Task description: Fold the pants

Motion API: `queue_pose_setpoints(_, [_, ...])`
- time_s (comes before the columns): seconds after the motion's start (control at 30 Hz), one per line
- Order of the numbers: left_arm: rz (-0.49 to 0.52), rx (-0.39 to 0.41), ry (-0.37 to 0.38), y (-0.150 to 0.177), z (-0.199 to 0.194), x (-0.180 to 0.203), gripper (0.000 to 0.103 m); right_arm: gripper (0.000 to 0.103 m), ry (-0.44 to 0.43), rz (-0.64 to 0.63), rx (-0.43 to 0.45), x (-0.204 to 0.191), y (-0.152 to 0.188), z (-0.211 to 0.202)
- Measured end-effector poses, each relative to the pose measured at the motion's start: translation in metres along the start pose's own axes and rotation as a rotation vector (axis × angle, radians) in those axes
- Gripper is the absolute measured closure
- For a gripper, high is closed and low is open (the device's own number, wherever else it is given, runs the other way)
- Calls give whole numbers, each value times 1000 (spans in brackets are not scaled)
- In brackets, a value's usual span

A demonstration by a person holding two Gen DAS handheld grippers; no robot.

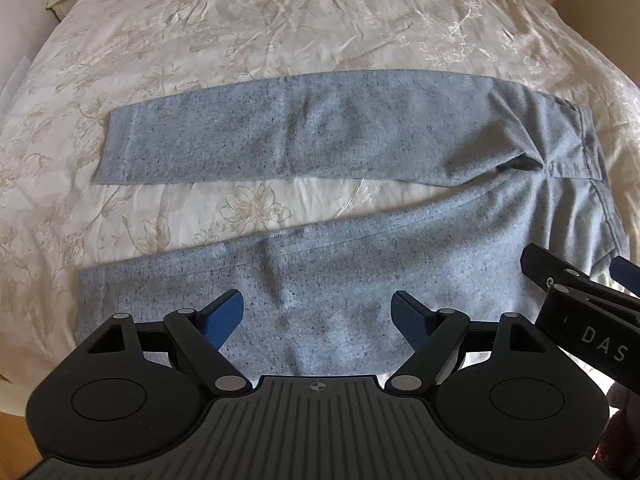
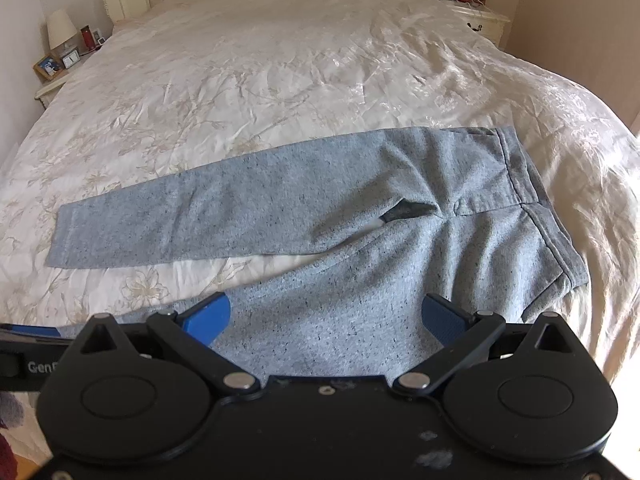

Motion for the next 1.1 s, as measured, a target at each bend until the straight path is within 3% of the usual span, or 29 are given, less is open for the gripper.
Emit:
queue_pose_setpoints(0.37, [50,-11,17,-3,9,-6,22,0,48,52,3,-4,5,0])
queue_pose_setpoints(0.6, [117,-47,32,4,20,14,29,0,102,149,-4,30,20,8])
queue_pose_setpoints(0.8, [169,-48,23,8,33,38,29,2,201,220,-10,101,32,26])
queue_pose_setpoints(1.1, [158,-52,-23,5,41,60,29,14,355,372,-72,252,35,86])
Point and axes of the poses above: each gripper's, at about its wrist camera, not at the fingertips, and z roughly the way its jaws point, x to its right, y to its underside, the point moved 4 cm from there along z, roughly the way its jaws point, and after that the axes turned 2 degrees about x, right-handed, at the moved point
